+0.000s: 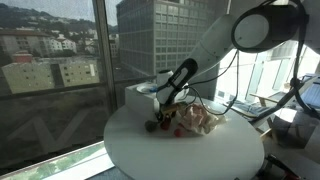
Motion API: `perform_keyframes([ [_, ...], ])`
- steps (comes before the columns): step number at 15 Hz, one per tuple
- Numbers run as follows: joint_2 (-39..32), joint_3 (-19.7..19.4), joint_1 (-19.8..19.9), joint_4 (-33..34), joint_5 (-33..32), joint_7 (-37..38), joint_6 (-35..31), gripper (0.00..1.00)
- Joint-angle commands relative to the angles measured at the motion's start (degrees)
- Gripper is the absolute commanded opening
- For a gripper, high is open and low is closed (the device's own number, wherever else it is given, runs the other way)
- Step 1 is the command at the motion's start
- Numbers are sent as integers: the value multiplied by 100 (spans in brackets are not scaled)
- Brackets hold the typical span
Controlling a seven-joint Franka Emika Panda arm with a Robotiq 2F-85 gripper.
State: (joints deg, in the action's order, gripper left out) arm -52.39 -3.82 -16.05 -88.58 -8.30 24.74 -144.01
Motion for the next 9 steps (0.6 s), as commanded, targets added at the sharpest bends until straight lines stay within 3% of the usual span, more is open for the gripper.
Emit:
perform_keyframes([
  [1,479,150,23,-173,372,-62,845,20],
  [3,1010,297,96,-374,590,-107,1538,6],
  [5,1454,451,231,-486,842,-176,1919,1],
  [6,1692,486,270,-549,939,-153,2031,5],
  [9,2512,332,334,-934,1006,188,2063,5],
])
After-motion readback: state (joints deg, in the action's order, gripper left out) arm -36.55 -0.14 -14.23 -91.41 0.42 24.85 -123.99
